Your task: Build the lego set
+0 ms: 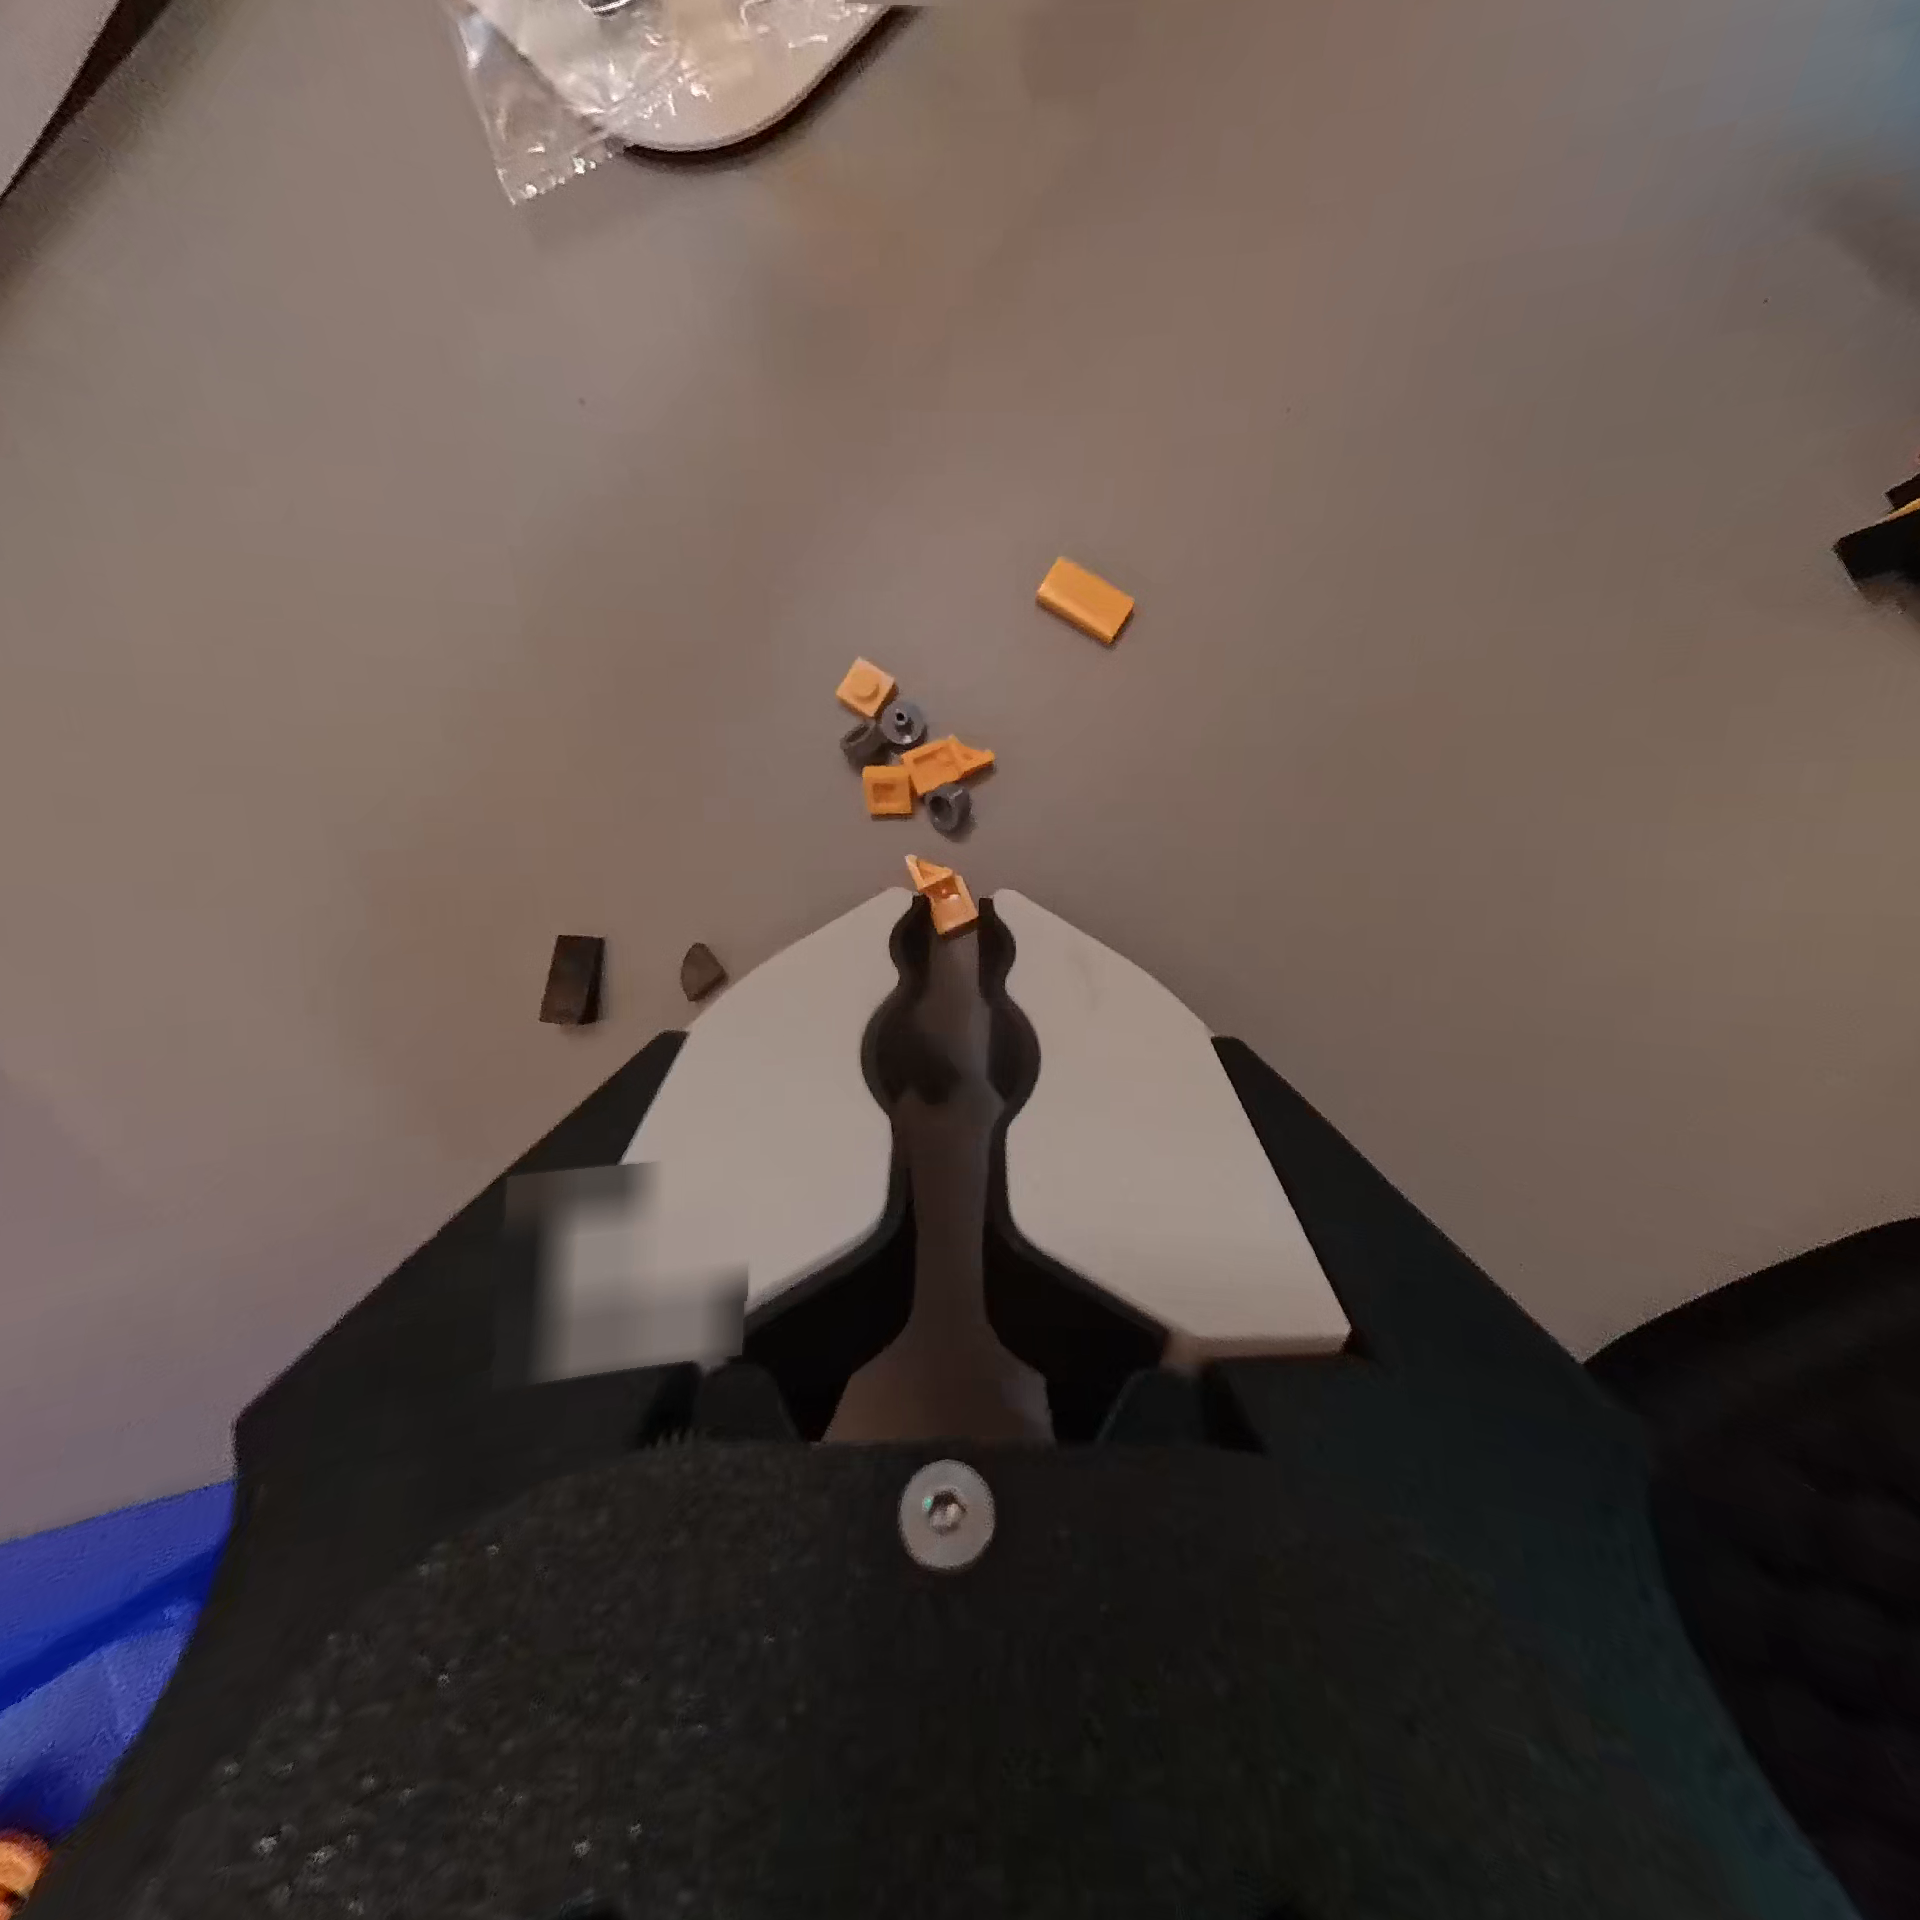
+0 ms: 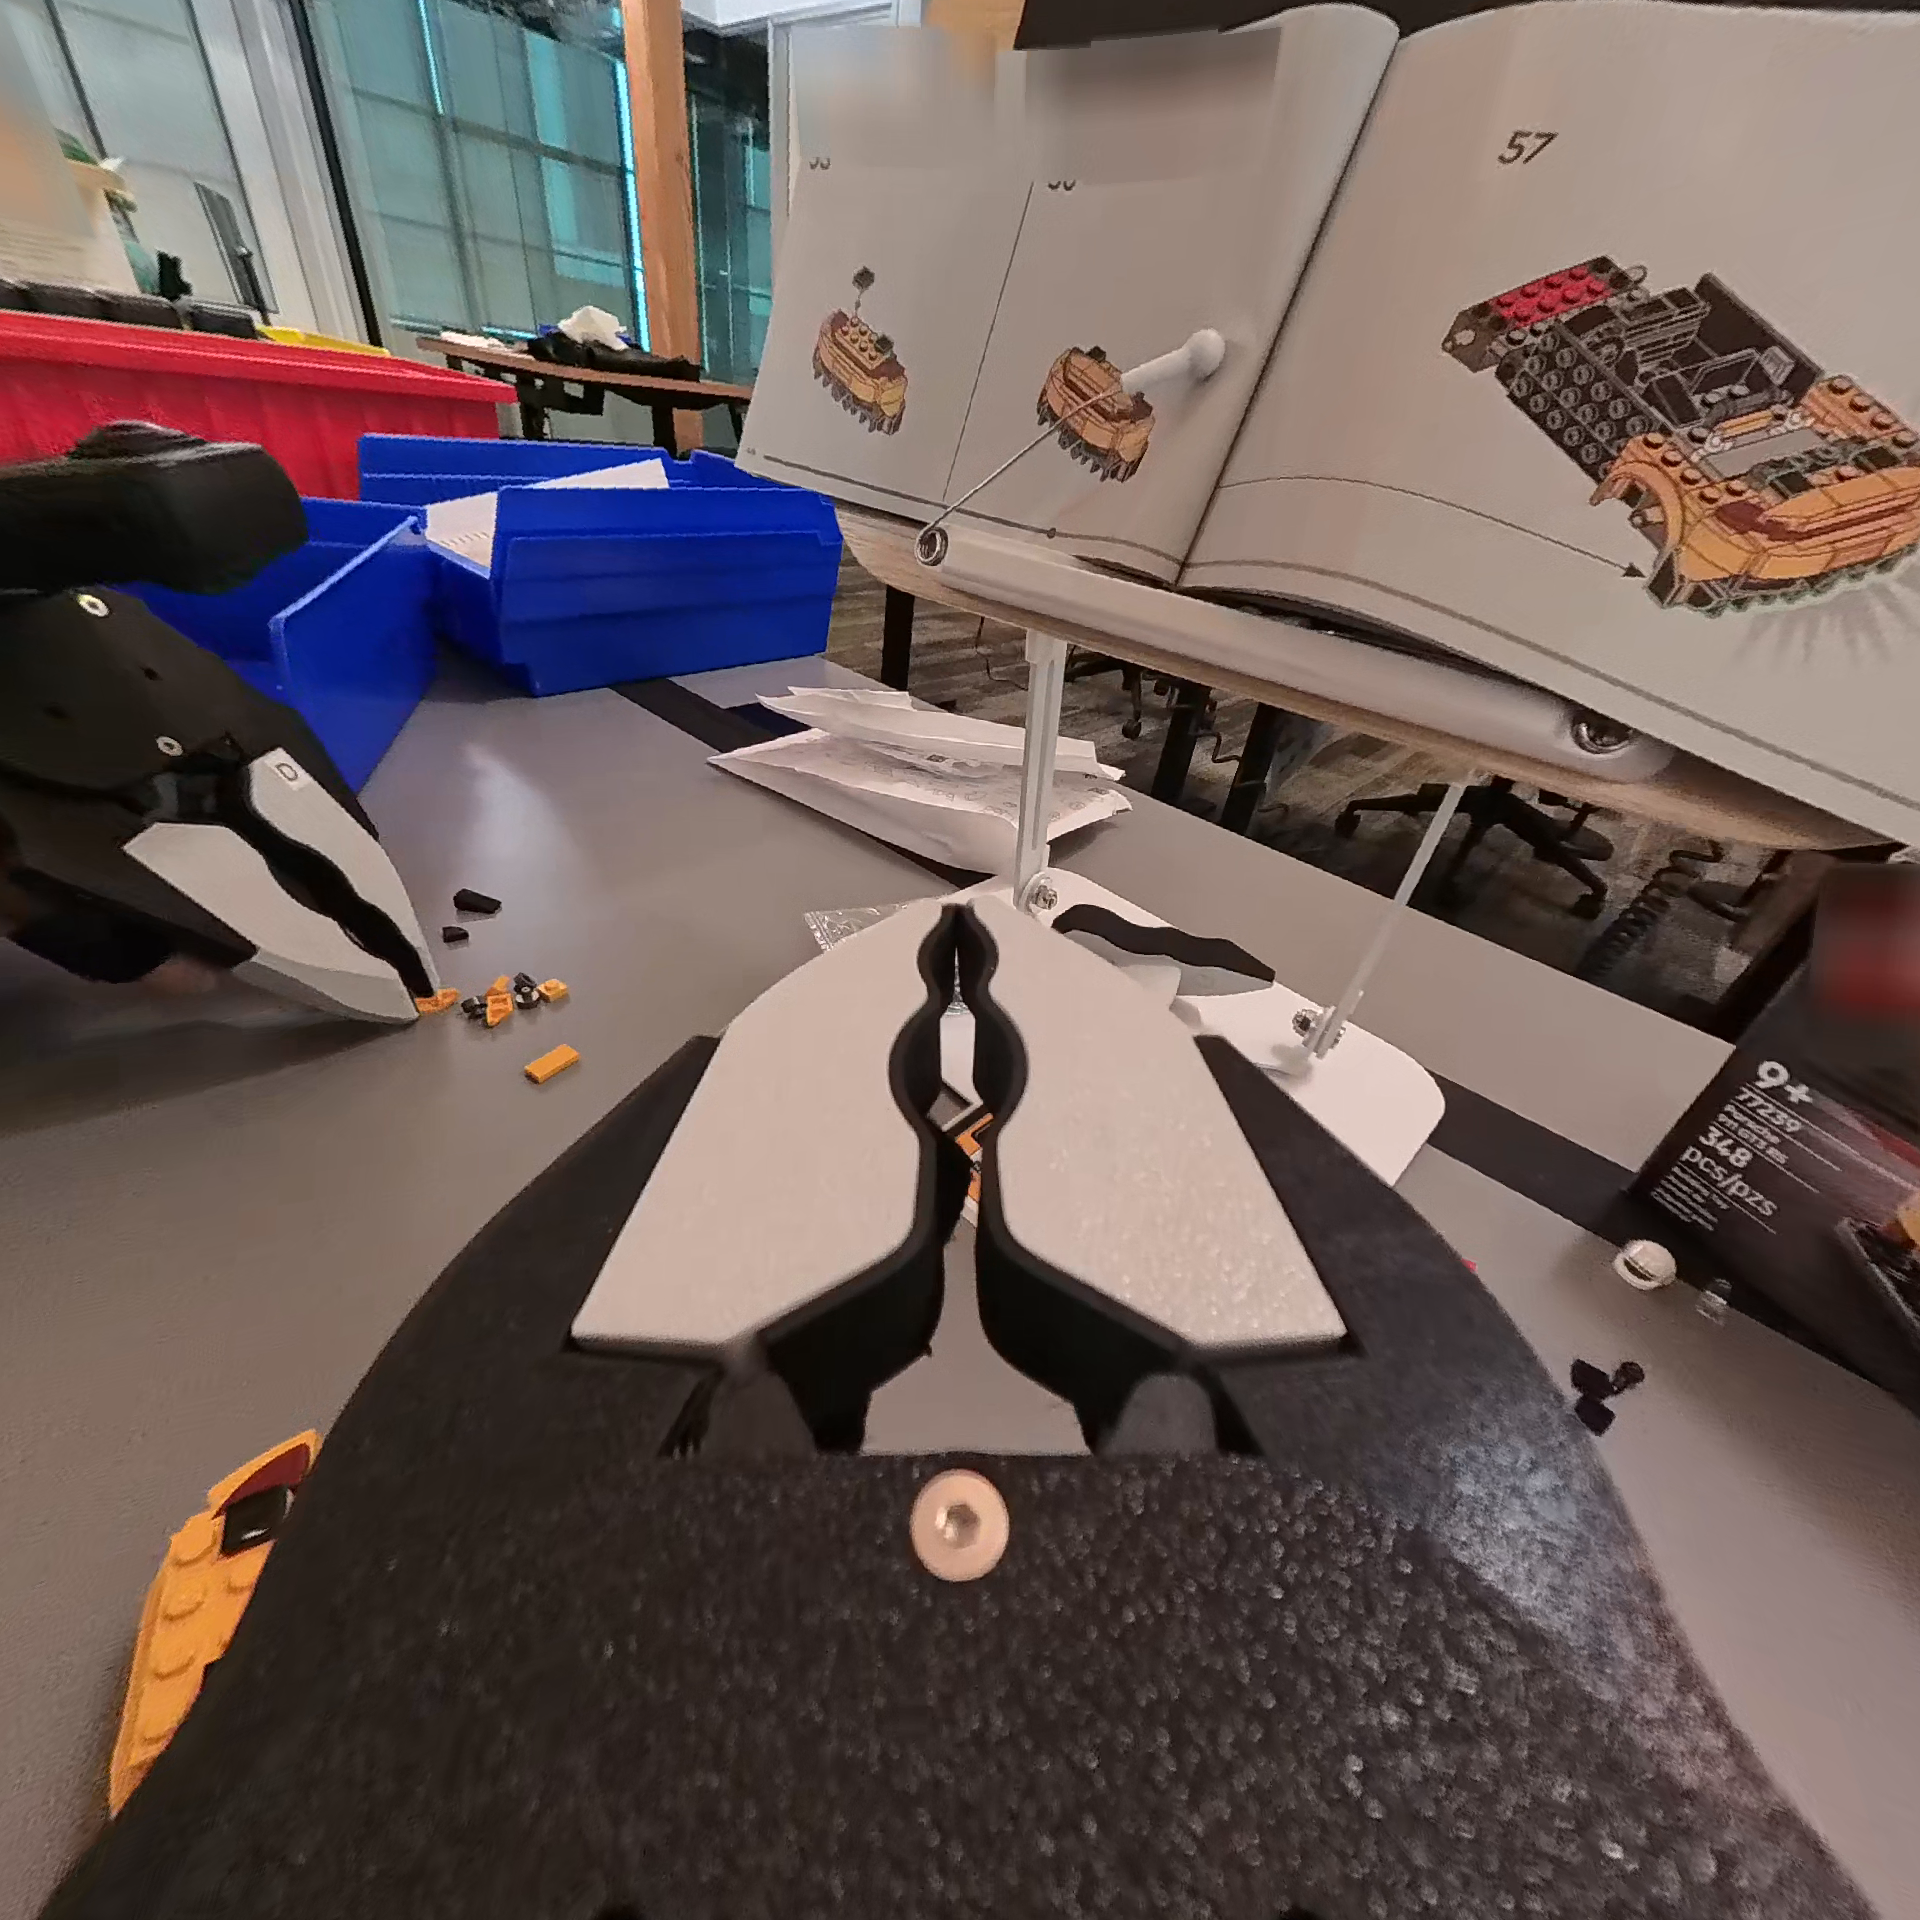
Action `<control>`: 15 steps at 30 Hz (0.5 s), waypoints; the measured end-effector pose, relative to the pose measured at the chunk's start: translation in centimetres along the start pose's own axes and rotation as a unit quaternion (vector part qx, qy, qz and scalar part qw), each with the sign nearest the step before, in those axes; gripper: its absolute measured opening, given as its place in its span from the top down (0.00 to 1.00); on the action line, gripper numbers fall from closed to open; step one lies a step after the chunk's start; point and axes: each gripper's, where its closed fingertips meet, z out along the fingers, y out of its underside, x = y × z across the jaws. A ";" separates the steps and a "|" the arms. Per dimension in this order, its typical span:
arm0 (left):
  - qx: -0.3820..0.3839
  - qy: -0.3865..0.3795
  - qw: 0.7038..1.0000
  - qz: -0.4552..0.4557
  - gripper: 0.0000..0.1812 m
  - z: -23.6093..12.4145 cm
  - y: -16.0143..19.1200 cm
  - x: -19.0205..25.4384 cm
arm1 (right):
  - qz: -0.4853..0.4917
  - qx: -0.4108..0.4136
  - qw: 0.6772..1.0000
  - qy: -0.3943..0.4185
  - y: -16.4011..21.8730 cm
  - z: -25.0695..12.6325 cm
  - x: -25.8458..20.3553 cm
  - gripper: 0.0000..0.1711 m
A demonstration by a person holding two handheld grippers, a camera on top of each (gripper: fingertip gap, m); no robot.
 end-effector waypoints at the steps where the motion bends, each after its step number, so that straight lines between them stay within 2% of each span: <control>1: 0.002 0.009 1.000 0.009 0.96 0.0 -0.2 0.5 | 0.000 0.000 1.000 0.000 0.0 0.0 0.0 1.00; 6: 0.063 0.102 0.988 0.095 0.96 0.2 -3.9 7.2 | -0.001 0.004 1.000 0.006 -0.2 -0.1 0.3 1.00; 10: 0.053 0.138 0.975 0.163 0.96 2.0 -5.0 12.0 | 0.002 0.003 1.000 0.004 -0.3 -0.2 0.3 1.00; 12: 0.057 0.153 0.971 0.176 0.94 2.4 -5.0 13.3 | 0.002 0.006 1.000 0.003 -0.5 -0.2 0.3 1.00; 15: 0.073 0.159 0.968 0.180 0.84 1.5 -5.0 12.8 | 0.002 0.007 1.000 0.005 -0.5 -0.3 0.4 1.00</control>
